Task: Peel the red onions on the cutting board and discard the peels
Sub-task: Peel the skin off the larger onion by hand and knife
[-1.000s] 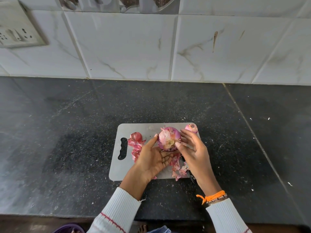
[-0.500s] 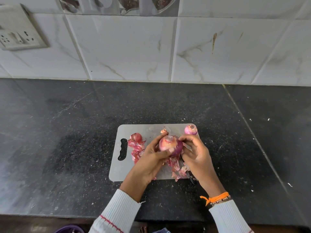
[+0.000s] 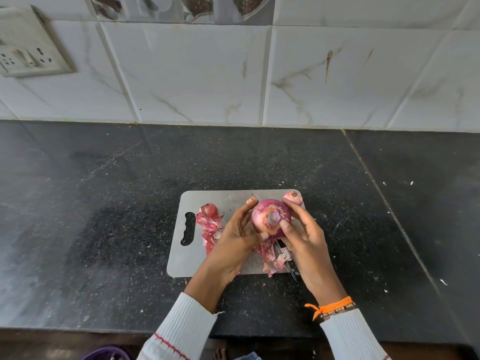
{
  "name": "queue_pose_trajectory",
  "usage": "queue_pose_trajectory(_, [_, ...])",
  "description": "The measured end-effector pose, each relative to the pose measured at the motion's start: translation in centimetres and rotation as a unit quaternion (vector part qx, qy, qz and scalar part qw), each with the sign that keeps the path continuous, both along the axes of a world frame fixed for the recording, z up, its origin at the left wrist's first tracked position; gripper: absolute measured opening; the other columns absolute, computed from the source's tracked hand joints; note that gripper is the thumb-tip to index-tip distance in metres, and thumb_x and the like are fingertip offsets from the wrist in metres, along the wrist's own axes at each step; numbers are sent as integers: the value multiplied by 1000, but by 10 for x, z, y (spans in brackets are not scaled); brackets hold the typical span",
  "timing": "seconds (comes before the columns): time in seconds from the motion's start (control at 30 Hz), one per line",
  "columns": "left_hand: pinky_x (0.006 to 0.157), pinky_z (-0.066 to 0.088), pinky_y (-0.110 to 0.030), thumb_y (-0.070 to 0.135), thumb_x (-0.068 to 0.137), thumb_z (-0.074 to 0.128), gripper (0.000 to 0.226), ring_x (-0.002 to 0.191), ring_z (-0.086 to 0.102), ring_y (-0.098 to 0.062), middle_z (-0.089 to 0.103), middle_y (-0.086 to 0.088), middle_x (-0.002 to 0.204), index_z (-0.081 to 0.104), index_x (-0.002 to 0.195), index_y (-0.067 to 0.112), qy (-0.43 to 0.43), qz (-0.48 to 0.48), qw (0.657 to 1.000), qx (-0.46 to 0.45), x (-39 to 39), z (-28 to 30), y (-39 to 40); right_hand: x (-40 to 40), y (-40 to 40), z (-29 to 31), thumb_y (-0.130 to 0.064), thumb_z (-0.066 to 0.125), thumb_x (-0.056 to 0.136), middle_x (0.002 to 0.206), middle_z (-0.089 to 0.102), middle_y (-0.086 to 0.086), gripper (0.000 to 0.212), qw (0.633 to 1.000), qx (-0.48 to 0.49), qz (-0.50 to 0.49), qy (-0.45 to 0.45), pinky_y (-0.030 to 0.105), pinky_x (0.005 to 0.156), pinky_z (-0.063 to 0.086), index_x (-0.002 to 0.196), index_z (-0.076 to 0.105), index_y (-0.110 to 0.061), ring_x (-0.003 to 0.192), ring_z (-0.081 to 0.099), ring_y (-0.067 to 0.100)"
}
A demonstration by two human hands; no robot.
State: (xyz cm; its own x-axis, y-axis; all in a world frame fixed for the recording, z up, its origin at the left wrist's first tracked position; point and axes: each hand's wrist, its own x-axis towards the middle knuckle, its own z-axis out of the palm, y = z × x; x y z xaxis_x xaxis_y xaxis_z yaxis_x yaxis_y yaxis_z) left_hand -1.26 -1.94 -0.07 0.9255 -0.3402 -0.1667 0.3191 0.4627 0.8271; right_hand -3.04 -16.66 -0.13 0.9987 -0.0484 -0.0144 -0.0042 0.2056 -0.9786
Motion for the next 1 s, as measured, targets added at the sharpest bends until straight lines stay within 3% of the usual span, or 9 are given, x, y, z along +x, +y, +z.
queue_pose_trajectory(0.1, [93, 51, -34, -9, 75, 63, 66, 112, 59, -26, 53, -11, 129, 41, 134, 10, 25, -9, 999, 18, -4, 0, -2, -2, 4, -1, -25, 69, 76, 117, 64, 1, 45, 998, -44, -43, -15, 43, 93, 50, 119, 57, -26, 108, 63, 18])
queue_pose_trajectory(0.2, [87, 54, -32, 0, 65, 69, 71, 108, 61, -26, 62, -12, 119, 43, 130, 12, 41, 4, 999, 18, -6, 1, -3, -5, 8, 0, -31, 71, 73, 113, 63, -3, 43, 993, -102, -60, -29, 33, 86, 54, 114, 57, -27, 103, 63, 12])
queue_pose_trajectory(0.37, [78, 56, -30, -1, 63, 71, 66, 98, 65, -25, 67, -12, 109, 46, 123, 12, 24, 56, 997, 42, -9, -2, -3, -7, 9, 3, -23, 67, 82, 104, 64, -14, 25, 975, -189, -77, -83, 18, 77, 53, 102, 57, -34, 98, 64, 3])
queue_pose_trajectory(0.53, [74, 55, -28, -5, 68, 74, 63, 101, 64, -26, 65, -12, 114, 47, 122, 15, 0, 82, 990, 112, -10, -7, -5, -6, 10, -2, -11, 64, 85, 96, 63, -12, 18, 928, -312, -149, -142, 6, 75, 46, 101, 63, -22, 93, 60, -3])
queue_pose_trajectory(0.7, [67, 54, -22, -9, 70, 73, 63, 86, 68, -9, 64, -10, 112, 47, 122, 15, -16, 99, 984, 145, -11, -4, -5, -3, 8, -7, -8, 70, 80, 94, 67, -7, 19, 931, -299, -150, -149, 11, 74, 52, 98, 68, -12, 90, 65, 0])
queue_pose_trajectory(0.87, [67, 54, -21, -5, 69, 75, 62, 87, 67, -9, 63, -9, 114, 48, 120, 18, -29, 106, 978, 180, -11, -5, -5, -1, 8, -7, 0, 73, 74, 89, 67, -7, 17, 925, -297, -161, -176, 9, 72, 51, 90, 70, -6, 87, 64, -4])
queue_pose_trajectory(1.0, [65, 53, -20, -4, 68, 77, 64, 85, 66, -8, 63, -9, 113, 47, 120, 17, -30, 106, 976, 190, -10, -5, -5, 1, 6, -9, 3, 73, 73, 90, 69, 2, 15, 921, -305, -155, -187, 15, 72, 54, 86, 70, -3, 86, 66, 4])
